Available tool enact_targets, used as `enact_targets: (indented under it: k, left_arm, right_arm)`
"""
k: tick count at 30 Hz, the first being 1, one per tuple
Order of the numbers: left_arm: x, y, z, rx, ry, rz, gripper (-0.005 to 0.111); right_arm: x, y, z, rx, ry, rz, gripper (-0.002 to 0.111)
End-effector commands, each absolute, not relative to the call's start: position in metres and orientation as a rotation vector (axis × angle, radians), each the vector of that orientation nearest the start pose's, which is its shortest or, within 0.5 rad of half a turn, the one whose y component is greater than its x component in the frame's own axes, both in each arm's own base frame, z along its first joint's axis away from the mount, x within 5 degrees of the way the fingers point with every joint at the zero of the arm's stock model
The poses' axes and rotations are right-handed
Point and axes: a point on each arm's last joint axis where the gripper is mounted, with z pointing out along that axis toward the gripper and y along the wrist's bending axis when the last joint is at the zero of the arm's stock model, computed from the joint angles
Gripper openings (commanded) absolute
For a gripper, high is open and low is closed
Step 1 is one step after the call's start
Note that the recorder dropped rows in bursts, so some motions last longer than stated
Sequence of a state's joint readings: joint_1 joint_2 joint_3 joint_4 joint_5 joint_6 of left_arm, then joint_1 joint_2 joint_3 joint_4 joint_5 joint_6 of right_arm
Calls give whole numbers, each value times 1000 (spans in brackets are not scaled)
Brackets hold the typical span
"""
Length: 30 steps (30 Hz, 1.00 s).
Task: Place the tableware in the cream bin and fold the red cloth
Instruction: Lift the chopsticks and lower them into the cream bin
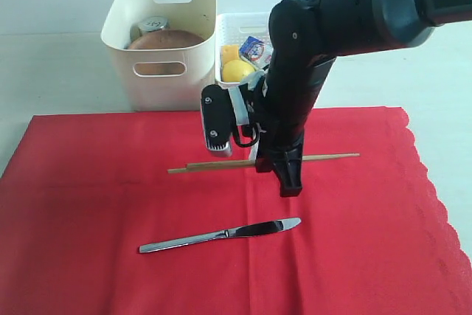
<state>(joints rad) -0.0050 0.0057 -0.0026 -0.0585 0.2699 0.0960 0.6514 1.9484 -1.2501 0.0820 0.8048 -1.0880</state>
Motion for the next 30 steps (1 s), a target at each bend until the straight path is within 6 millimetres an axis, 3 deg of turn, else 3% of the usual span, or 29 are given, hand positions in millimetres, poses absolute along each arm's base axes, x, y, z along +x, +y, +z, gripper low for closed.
enact_targets:
  k: [1,11,20,24,26,30]
  left_arm:
    - [55,-2,189,58,1747,12,0]
    - [55,-2,189,58,1747,12,0]
    - [55,-2,189,58,1747,12,0]
    - [55,-2,189,58,1747,12,0]
    - [55,-2,189,58,1747,12,0]
    - [55,-2,189,58,1747,12,0]
  right_arm:
    - [293,231,165,-2168,1954,40,0]
    - [302,236,173,-2117,1886,-9,0]
    - [333,265,241,-1879,1770,13,0]
    - [346,275,273,-1748,1661,-8,0]
    - [354,283,288,-1640,1528,-13,0]
    - [365,302,291,-1395,1439,49,0]
